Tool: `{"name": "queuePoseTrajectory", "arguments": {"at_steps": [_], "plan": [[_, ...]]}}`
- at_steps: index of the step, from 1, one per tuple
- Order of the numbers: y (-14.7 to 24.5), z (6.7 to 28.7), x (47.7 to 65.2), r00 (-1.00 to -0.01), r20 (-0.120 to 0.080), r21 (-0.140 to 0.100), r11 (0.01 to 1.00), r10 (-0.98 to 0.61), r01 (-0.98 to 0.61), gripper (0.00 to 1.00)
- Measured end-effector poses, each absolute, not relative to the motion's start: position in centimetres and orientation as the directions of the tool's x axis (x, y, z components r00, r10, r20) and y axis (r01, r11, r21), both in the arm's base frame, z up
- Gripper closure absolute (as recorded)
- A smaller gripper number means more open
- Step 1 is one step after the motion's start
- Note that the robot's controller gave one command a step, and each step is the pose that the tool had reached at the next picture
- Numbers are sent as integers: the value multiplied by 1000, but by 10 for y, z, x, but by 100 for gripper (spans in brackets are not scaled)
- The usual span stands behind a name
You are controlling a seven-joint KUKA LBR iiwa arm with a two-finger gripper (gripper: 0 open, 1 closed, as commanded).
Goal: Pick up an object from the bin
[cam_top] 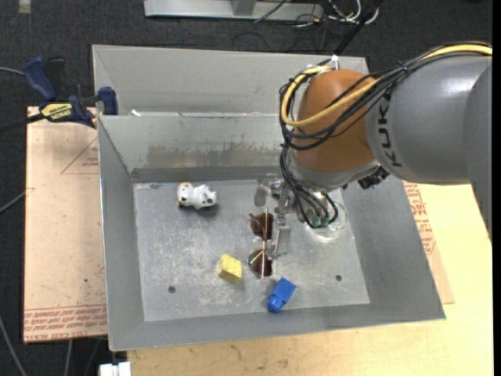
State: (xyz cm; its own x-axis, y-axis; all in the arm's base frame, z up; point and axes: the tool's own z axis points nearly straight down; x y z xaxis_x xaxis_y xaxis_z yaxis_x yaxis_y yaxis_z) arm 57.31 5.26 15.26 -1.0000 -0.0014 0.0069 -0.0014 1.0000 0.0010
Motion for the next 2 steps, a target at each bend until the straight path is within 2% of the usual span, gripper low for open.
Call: {"name": "queuePoseTrajectory", "arguments": {"at_steps": [1, 2], "plan": [[52, 157, 575, -1000, -1, 1, 1000, 0, 0, 0], [38, 144, 579, -990, -3, 2, 990, -143, -143, 0]]}}
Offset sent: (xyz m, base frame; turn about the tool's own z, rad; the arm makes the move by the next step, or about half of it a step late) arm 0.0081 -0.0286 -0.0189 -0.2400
